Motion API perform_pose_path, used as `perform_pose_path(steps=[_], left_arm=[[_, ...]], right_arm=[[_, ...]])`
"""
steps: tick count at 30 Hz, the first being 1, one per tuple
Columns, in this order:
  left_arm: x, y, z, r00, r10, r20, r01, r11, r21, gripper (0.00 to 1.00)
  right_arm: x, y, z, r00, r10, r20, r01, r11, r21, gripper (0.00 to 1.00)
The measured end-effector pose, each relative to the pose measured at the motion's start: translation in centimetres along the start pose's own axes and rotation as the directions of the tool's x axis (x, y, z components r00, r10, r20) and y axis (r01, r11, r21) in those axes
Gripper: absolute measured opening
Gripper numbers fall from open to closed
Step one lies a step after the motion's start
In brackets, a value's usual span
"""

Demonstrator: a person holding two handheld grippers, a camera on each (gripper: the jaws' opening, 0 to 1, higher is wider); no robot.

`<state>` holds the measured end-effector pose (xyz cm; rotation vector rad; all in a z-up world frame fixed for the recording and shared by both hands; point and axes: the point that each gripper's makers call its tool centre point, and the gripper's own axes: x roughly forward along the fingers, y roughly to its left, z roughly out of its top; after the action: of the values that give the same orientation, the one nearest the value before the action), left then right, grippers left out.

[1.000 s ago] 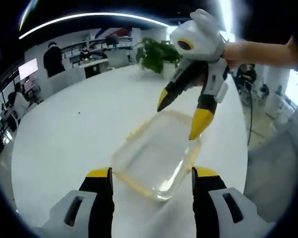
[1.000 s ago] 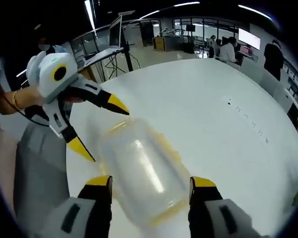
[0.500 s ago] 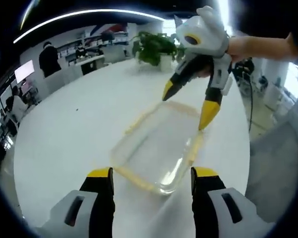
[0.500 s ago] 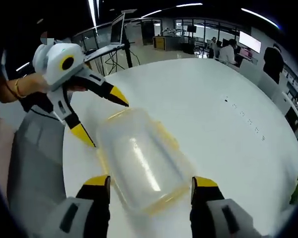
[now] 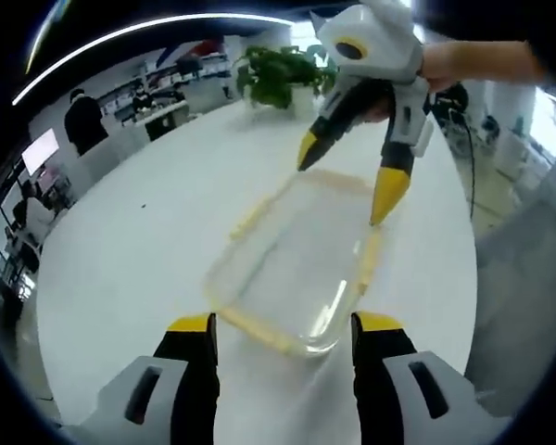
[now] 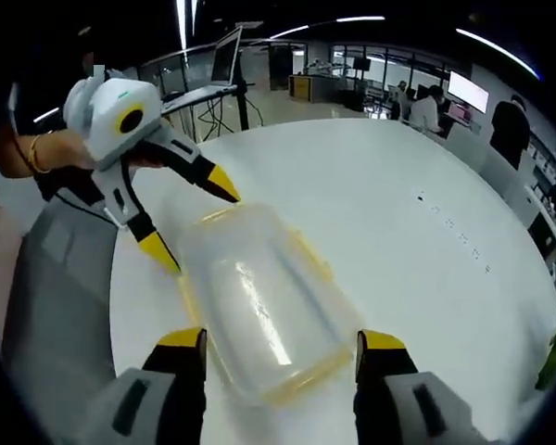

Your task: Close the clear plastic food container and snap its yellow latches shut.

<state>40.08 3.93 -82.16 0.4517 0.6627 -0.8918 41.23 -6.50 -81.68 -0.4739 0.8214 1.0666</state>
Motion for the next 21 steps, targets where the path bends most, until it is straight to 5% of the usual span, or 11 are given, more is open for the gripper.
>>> perform_pose_path(steps=[21], left_arm=[[-0.2,2.7,-0.6,1.000,0.024,-0.004,-0.024,0.999,-0.036,0.58]], right_arm=[[1.7,-0.4,2.2,0.999,-0.017,0.031,0.016,1.000,0.021,0.64]])
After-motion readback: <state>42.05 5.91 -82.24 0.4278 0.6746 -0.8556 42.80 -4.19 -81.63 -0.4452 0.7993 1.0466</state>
